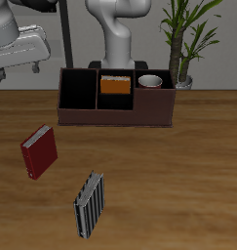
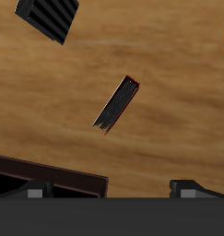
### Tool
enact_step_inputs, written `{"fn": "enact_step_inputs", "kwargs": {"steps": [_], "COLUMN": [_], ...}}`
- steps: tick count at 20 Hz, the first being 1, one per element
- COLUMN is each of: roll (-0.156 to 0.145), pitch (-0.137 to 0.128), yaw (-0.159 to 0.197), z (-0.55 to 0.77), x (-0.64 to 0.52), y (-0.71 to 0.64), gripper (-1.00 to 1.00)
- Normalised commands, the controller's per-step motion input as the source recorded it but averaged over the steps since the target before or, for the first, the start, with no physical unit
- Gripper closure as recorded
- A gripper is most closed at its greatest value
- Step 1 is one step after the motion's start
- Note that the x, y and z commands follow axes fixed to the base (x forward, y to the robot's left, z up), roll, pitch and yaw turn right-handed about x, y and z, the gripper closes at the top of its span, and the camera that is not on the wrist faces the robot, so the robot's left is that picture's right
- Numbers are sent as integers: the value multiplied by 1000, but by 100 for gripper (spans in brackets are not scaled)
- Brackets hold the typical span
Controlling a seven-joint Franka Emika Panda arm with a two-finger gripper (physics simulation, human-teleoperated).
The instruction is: Place the red mug into the back desk caddy's right compartment and place the orange book into the back desk caddy's back compartment and place the red book into the back desk caddy's front compartment
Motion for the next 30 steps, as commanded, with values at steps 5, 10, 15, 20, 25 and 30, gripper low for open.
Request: {"fn": "enact_step_inputs", "kwargs": {"steps": [5, 10, 15, 20, 25, 30], "roll": [25, 9, 13, 12, -1, 7], "pitch": [-30, -16, -17, -5, -13, -56], "yaw": [20, -53, -52, -95, -80, -32], "z": [100, 27, -121, -226, -197, -222], "x": [245, 289, 234, 166, 59, 38], "y": [87, 19, -7, -136, -135, -7], "gripper": [-100, -100, -100, -100, -100, -100]}}
